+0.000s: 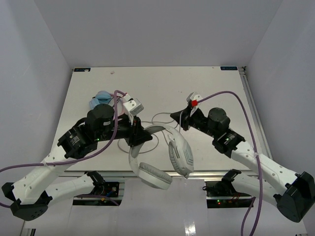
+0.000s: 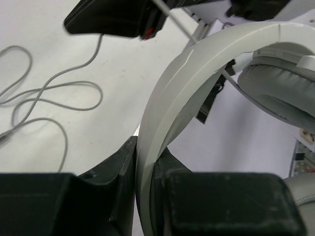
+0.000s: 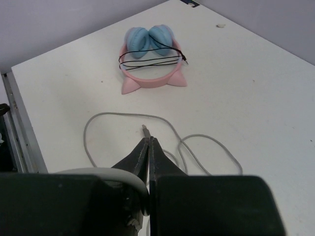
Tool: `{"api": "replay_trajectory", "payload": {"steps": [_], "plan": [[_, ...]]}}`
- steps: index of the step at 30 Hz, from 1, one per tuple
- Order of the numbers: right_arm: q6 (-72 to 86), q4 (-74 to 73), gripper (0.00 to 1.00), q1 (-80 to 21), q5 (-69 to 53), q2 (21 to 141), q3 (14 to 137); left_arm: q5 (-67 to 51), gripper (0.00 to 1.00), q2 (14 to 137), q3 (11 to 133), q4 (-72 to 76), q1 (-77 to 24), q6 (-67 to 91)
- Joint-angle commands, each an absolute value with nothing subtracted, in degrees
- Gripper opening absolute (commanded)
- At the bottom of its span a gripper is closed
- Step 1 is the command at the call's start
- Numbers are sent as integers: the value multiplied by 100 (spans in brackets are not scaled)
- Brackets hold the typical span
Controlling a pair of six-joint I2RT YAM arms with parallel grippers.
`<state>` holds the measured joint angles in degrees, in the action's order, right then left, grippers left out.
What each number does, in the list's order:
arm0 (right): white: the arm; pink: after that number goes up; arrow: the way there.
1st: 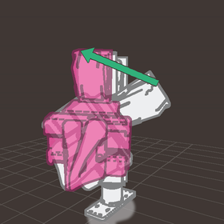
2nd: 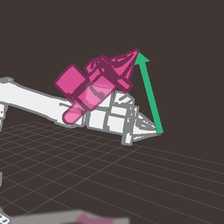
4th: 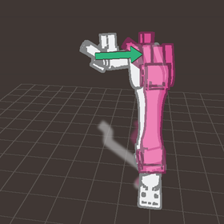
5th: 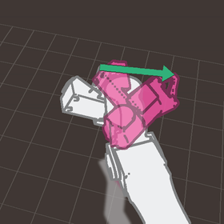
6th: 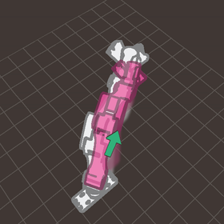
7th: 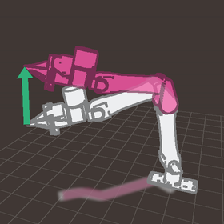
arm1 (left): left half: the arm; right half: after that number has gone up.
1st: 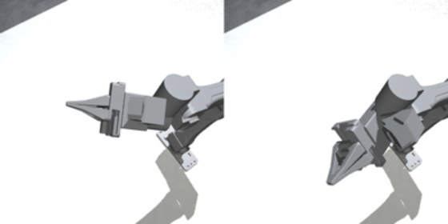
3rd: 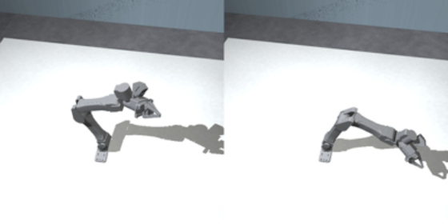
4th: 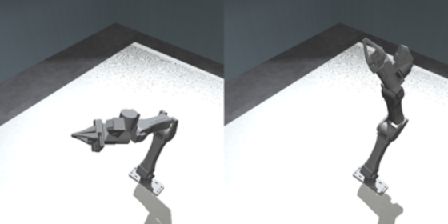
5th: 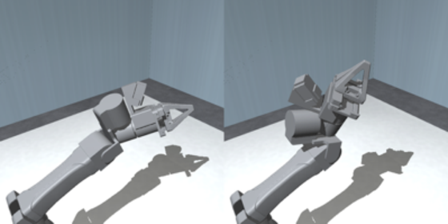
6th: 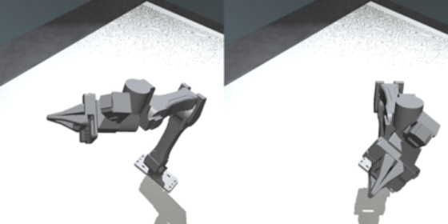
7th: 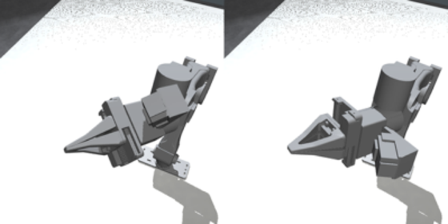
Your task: Wrap the headphones
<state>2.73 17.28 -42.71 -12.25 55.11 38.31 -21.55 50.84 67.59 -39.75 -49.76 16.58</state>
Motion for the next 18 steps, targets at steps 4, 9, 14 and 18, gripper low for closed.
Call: {"api": "replay_trajectory", "payload": {"steps": [4,9,14,18], "plan": [[236,-345,8,-3964,-1372,5427,4993,-1032,0,5663,7104,-4906,-5020,1226],[171,-834,8,-3964,-1278,5467,5358,84,0,6223,7156,-5099,-5027,1223],[84,-1283,8,-3970,-1439,5482,5654,1205,0,6570,7196,-5251,-5027,1397],[76,-1449,8,-3978,-1895,5507,5737,1819,0,6731,7257,-5307,-5027,1538]]}}
